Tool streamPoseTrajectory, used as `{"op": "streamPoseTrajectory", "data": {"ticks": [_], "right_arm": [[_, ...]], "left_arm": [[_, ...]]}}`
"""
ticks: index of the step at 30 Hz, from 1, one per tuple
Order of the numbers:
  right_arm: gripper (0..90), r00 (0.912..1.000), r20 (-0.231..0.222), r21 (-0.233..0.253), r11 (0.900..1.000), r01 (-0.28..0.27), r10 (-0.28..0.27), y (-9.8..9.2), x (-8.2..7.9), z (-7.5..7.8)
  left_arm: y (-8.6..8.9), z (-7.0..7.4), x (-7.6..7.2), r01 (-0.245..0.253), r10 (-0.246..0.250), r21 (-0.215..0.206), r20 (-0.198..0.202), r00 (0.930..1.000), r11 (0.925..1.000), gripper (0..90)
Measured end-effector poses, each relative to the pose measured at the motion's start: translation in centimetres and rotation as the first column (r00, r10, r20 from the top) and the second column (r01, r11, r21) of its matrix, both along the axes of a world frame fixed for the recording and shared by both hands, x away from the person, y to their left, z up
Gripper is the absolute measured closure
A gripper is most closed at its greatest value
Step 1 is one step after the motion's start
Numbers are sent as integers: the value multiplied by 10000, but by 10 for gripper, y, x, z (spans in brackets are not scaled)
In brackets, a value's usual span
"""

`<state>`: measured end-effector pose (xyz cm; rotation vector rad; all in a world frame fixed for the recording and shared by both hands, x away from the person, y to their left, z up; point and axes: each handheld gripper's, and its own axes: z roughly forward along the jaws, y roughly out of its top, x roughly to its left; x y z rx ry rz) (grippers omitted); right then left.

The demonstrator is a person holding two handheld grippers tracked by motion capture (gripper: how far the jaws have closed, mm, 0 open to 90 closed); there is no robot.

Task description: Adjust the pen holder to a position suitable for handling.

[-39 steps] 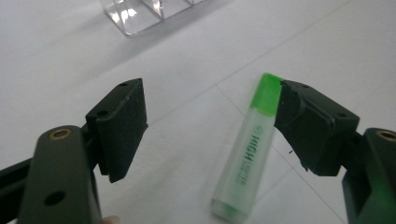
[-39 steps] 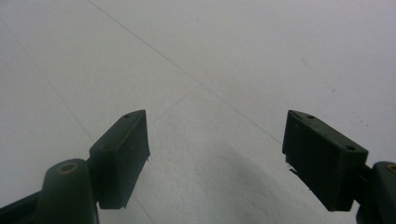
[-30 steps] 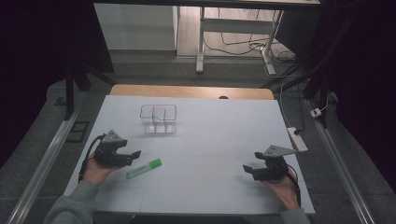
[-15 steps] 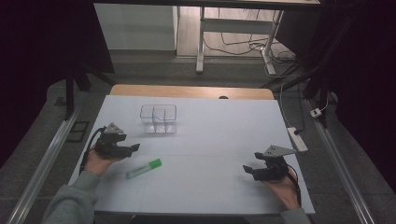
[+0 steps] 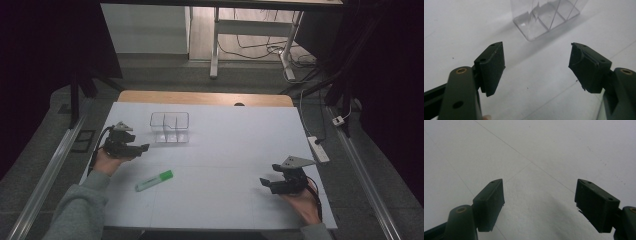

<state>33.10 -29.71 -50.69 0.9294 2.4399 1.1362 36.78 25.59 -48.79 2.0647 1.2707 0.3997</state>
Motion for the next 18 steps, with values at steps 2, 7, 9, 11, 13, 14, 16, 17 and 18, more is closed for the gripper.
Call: {"op": "streamPoseTrajectory", "data": {"ticks": [2, 7, 9, 11, 13, 14, 16, 17, 18], "right_arm": [[230, 10000, -7, -24, 10000, 5, -5, 0, 0, 0], [230, 10000, 12, -62, 10000, 34, -34, 0, 0, -1], [229, 10000, -20, -71, 10000, -11, 11, 0, 0, 0], [229, 10000, -33, -47, 10000, -55, 55, 0, 0, -1], [229, 10000, -2, -45, 9999, -90, 90, 0, 0, -1], [229, 10000, -5, -44, 10000, -83, 83, 0, 0, 0], [229, 10000, -12, -22, 10000, -96, 96, 0, 0, -1], [229, 9999, -7, -39, 9999, -103, 103, 0, 0, 0], [229, 9999, -20, -8, 9999, -113, 113, 0, 0, 0]], "left_arm": [[-1, 1, 4, -37, 37, 91, -9, 10000, 10000, 298], [-2, 5, 13, 6, -6, 275, 7, 10000, 9996, 314], [-2, 5, 15, -26, 25, 335, 33, 10000, 9994, 322], [-2, 5, 18, -75, 73, 371, 41, 10000, 9993, 337], [-2, 4, 21, -153, 152, 443, 33, 9999, 9989, 356], [-2, 4, 22, -161, 159, 478, 48, 9999, 9987, 365], [-2, 3, 25, -233, 230, 521, 57, 9997, 9984, 389], [-2, 3, 26, -270, 266, 557, 75, 9996, 9981, 404], [-2, 3, 27, -307, 303, 554, 88, 9995, 9980, 416]]}}
